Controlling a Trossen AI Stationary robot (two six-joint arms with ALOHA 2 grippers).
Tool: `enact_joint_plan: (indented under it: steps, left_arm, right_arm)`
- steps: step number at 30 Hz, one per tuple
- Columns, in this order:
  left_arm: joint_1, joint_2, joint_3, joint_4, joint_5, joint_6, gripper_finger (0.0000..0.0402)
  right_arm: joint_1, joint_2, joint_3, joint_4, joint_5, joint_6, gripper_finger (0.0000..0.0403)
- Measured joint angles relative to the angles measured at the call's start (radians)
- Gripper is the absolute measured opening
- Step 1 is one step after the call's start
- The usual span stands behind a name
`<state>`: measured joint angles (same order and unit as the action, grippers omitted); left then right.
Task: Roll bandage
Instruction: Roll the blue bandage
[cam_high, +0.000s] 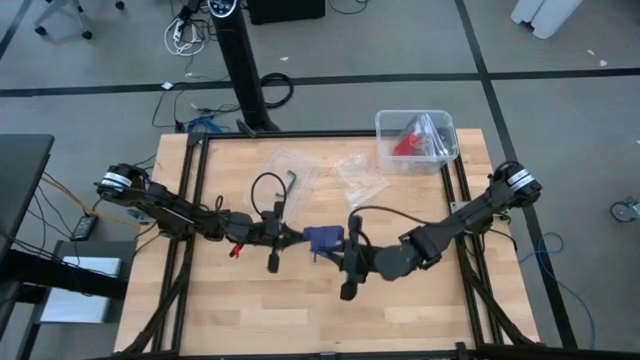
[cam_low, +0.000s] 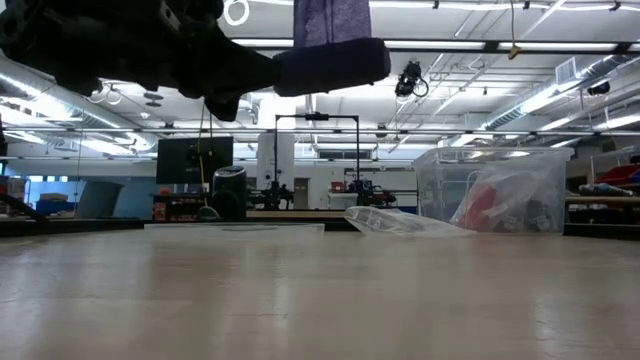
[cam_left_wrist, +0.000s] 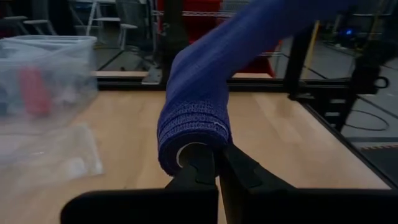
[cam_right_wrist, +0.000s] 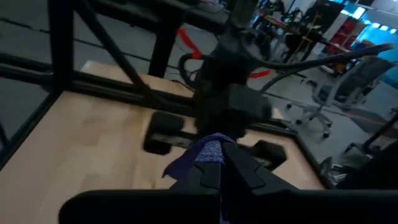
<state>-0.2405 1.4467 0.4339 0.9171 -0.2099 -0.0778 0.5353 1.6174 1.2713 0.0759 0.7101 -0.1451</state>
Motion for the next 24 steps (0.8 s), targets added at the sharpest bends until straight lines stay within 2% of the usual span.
enact_joint_plan:
  steps: [5, 13, 20, 24]
  left_arm:
    - [0.008, 0.0, 0.0, 0.036, -0.012, 0.021, 0.0001]
    - [0.01, 0.001, -0.001, 0.239, 0.04, 0.033, 0.0001]
    - [0.01, 0.0, 0.003, 0.295, 0.051, 0.046, 0.0001]
    - [0.01, 0.0, 0.021, 0.299, 0.076, 0.051, 0.0001]
  right_arm:
    - [0.039, 0.02, 0.0, -0.061, 0.001, 0.049, 0.0]
    - [0.058, 0.019, 0.002, -0.281, 0.055, 0.179, 0.0002]
    - [0.035, 0.019, 0.002, -0.297, 0.059, 0.181, 0.0006]
    - [0.015, 0.019, 0.002, -0.297, 0.054, 0.182, 0.0022]
